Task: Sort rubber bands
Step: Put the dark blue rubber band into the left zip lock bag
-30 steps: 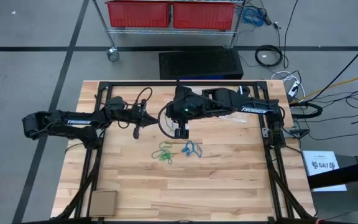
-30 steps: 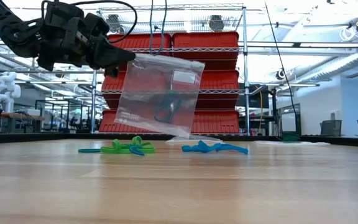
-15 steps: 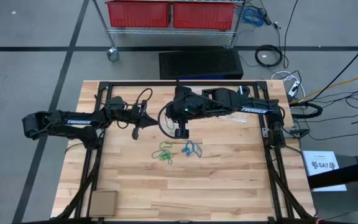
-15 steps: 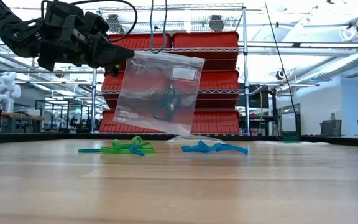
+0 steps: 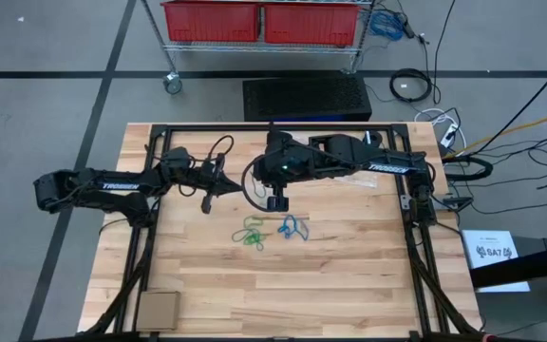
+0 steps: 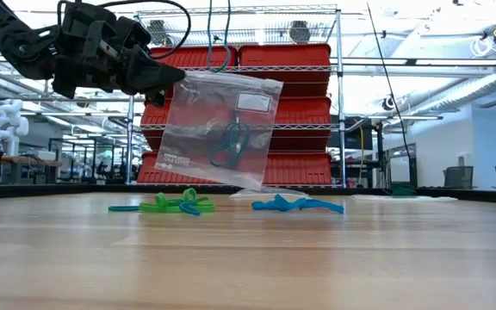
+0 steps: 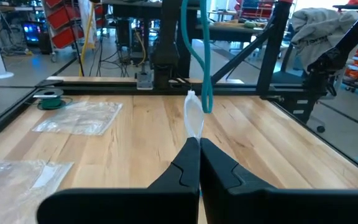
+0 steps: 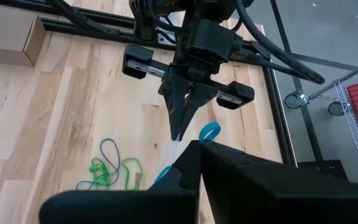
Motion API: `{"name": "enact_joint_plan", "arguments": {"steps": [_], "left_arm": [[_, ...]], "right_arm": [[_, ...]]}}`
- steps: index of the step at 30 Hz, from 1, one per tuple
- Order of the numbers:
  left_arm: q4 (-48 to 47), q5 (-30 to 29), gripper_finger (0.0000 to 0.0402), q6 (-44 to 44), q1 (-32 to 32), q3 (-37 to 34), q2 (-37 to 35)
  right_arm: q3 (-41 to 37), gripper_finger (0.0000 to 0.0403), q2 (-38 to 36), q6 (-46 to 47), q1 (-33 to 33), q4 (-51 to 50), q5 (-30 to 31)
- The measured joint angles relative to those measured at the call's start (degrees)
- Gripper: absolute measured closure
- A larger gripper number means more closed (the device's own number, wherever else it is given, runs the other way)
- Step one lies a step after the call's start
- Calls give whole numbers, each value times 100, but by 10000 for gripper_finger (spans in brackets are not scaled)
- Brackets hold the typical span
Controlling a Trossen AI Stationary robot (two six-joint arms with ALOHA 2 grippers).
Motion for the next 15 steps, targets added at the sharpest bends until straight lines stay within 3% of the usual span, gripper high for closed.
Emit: {"name": "enact_joint_plan", "arguments": {"steps": [15], "left_arm": [[-3,142,401,28,-2,0,0]], "right_arm": [[-1,403,-9,-70,-25,0,31]]}}
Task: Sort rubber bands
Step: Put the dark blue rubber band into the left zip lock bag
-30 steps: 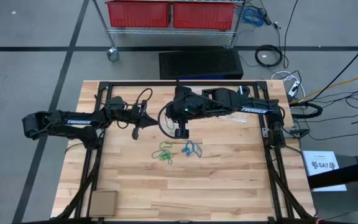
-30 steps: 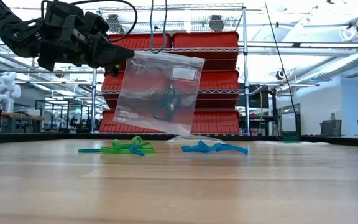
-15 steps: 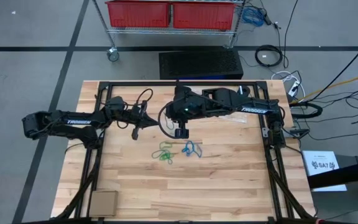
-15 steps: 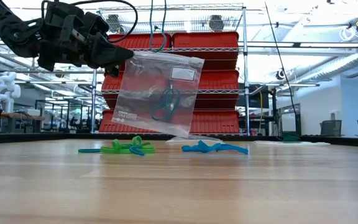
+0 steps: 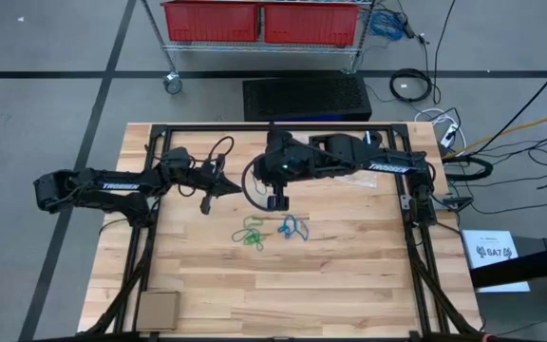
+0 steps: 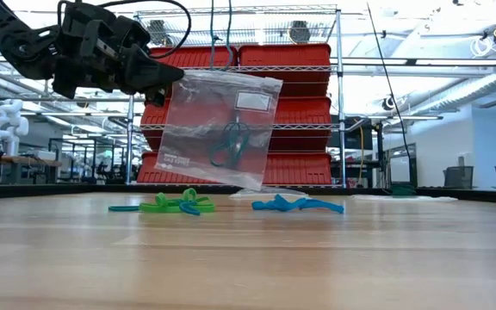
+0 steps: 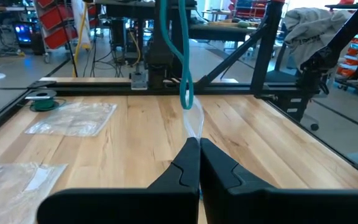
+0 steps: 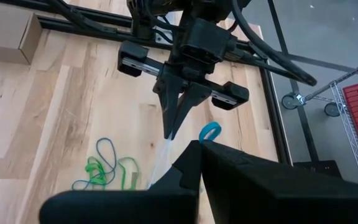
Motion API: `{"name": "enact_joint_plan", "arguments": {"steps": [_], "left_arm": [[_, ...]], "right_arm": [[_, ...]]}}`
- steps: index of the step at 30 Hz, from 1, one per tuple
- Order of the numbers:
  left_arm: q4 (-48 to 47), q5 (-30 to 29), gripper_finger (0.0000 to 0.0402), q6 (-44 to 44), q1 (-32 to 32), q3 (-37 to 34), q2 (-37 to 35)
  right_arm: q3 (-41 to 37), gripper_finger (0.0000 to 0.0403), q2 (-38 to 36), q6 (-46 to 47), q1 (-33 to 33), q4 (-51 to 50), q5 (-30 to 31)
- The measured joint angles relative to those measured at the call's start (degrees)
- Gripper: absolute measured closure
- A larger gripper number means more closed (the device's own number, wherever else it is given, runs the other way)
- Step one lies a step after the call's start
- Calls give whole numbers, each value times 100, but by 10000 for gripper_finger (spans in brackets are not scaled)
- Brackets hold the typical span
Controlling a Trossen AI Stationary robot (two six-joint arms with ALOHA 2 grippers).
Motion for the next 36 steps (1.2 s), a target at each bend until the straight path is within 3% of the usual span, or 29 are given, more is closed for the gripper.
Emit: {"name": "enact_joint_plan", "arguments": {"steps": [36], "left_arm": [[103,-50,401,-46,2,0,0]], "right_arm": [[0,403,-2,481,230,-166,-209]]}}
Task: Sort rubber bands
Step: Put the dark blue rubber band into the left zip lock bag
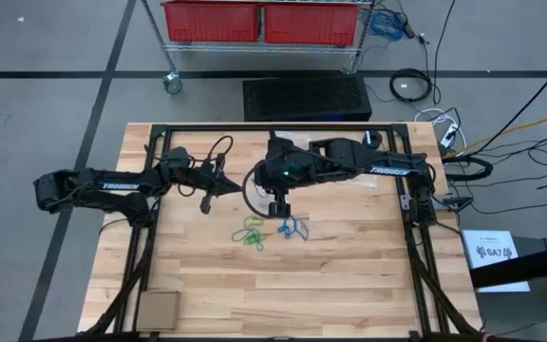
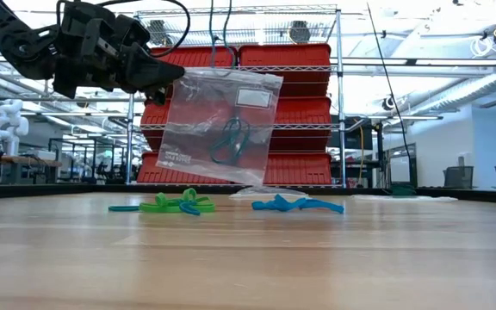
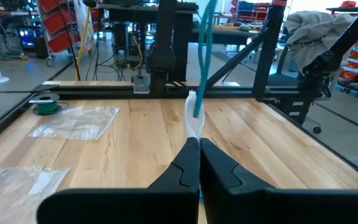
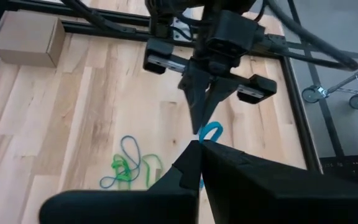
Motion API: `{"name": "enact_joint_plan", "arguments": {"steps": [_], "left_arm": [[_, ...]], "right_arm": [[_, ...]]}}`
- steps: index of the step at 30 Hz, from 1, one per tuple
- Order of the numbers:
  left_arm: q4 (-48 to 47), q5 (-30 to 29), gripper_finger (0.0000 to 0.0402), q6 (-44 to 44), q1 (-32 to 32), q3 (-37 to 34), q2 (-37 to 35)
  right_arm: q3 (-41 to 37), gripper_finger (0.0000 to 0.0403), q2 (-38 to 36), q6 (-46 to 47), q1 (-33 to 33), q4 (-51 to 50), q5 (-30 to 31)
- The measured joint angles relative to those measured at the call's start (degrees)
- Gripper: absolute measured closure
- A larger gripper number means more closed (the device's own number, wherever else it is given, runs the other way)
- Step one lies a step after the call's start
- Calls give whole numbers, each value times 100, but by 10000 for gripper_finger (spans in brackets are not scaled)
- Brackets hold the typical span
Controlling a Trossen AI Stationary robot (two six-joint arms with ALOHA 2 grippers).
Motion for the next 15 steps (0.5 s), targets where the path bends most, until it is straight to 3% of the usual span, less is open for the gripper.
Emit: {"name": "enact_joint_plan", "arguments": {"steps": [15], "left_arm": [[118,48,401,-144,-15,2,2]], "right_arm": [[3,403,773,295,-281,-396,-303]]}}
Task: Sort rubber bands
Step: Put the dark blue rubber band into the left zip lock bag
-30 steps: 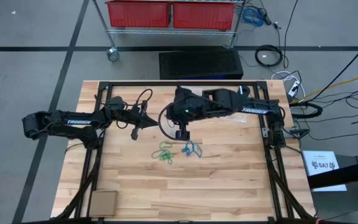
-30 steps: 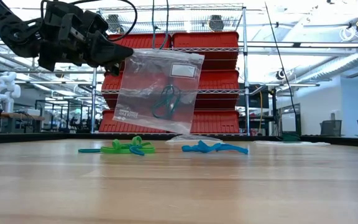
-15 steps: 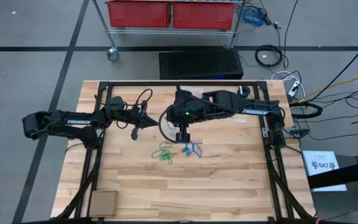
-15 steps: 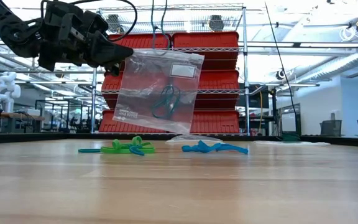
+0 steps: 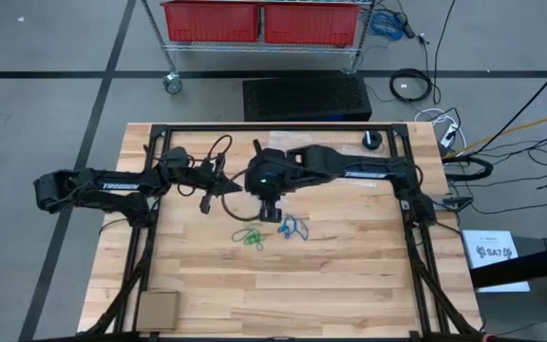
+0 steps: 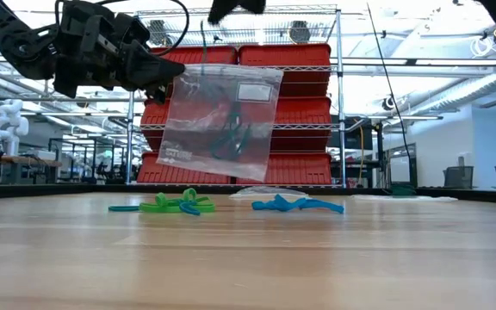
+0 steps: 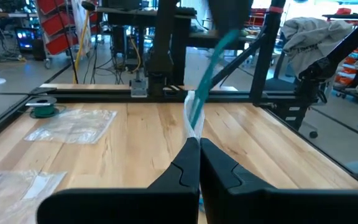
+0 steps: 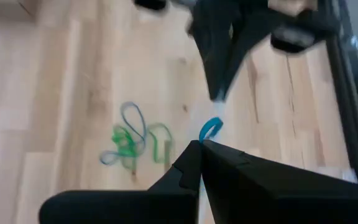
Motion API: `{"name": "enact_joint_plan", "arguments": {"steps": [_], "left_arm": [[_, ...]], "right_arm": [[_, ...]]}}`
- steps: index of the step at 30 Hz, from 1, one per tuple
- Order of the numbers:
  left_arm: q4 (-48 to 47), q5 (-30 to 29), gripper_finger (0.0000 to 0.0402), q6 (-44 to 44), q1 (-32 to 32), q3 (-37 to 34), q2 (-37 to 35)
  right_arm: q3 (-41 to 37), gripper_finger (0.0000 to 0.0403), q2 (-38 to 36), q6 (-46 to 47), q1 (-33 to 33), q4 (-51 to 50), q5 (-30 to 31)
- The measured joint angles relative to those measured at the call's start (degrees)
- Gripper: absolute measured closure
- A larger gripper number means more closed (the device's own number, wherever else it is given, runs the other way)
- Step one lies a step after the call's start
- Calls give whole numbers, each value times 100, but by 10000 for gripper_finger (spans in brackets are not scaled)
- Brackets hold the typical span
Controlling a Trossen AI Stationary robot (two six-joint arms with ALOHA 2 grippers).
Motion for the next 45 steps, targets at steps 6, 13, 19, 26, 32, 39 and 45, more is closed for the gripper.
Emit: {"name": "enact_joint_plan", "arguments": {"steps": [6,13,19,26,32,39,45], "left_arm": [[3,15,401,4,-37,0,0],[2,17,401,8,-37,0,0],[2,15,401,9,-37,0,0],[0,-19,401,9,-37,0,0],[4,-40,401,9,-37,0,0],[10,-53,401,9,-37,4,0],[16,-257,401,10,-37,4,0]], "right_arm": [[-1,403,271,107,-232,-167,-40],[-1,403,408,119,-298,-237,-308],[-1,403,409,220,-245,-256,-309],[-1,403,408,248,-167,-322,-298],[-1,403,498,343,-224,-483,-281],[-5,362,552,387,-269,-548,-276],[-5,267,518,385,-271,-618,-265]]}}
